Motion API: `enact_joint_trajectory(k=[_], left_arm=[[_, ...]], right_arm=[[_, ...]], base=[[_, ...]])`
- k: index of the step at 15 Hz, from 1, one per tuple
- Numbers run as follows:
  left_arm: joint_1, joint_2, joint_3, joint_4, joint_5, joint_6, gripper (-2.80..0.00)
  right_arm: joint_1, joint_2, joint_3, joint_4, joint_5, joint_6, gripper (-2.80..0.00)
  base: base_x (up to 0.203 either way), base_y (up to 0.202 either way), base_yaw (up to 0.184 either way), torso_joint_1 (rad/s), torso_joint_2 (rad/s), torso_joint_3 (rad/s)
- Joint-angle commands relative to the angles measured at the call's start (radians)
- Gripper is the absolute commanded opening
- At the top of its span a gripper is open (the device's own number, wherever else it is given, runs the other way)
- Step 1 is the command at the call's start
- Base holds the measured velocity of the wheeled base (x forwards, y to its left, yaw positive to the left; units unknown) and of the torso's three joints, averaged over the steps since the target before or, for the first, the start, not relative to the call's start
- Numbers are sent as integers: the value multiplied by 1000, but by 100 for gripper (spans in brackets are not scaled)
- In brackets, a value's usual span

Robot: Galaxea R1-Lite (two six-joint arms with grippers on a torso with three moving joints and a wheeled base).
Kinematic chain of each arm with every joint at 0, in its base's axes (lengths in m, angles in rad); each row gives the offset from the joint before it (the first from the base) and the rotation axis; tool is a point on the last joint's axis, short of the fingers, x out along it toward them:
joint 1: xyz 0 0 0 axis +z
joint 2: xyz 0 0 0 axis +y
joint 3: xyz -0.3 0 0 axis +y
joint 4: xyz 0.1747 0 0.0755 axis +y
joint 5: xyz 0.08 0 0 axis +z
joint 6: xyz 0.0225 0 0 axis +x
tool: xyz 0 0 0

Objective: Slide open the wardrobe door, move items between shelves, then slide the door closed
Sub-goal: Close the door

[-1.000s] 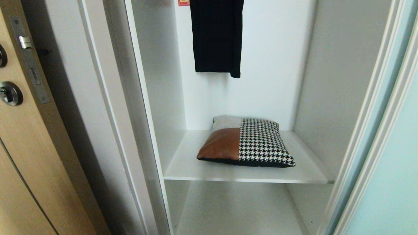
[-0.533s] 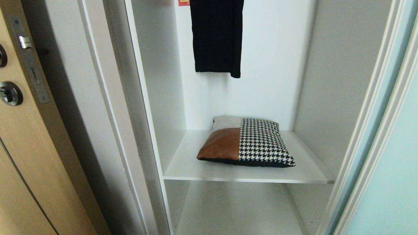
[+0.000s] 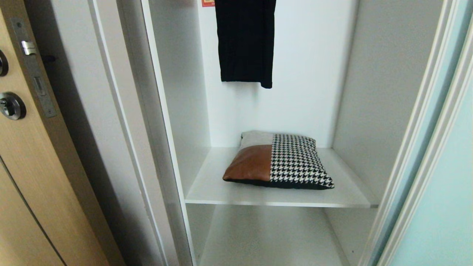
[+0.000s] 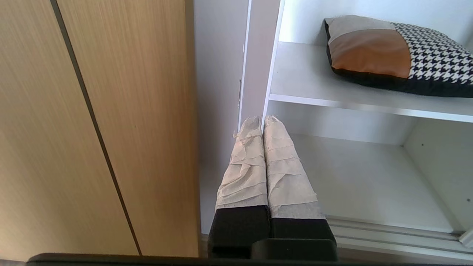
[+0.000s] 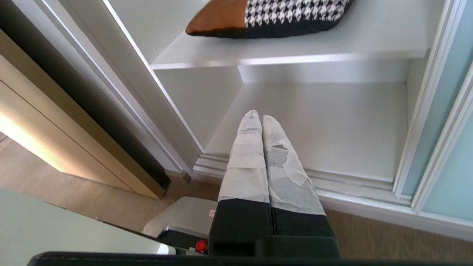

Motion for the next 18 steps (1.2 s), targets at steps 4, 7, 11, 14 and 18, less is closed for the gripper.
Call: enact_joint_trajectory(k=[4,7,11,14,18], left_arm=[[0,3,8,1,5,101,-280],[0,1,19,-3,-29,208,-280],[0,1,21,-3,-29,205,-280],[0,1,20,-3,-29,205,-280],[0,1,21,-3,-29,205,-280]], right_arm=[[1,6,6,-13,-46,7,-280],[-1,5,11,-13,-46,3,-280],[1,5,14,-15,-46,3,-280],[1,5,18,-15,-46,-2,-280],[-1,6,22,-15,-82,-25,-280]], base=[[0,0,0,0,0,0],[0,0,0,0,0,0],[0,0,0,0,0,0],[0,0,0,0,0,0],[0,0,0,0,0,0]])
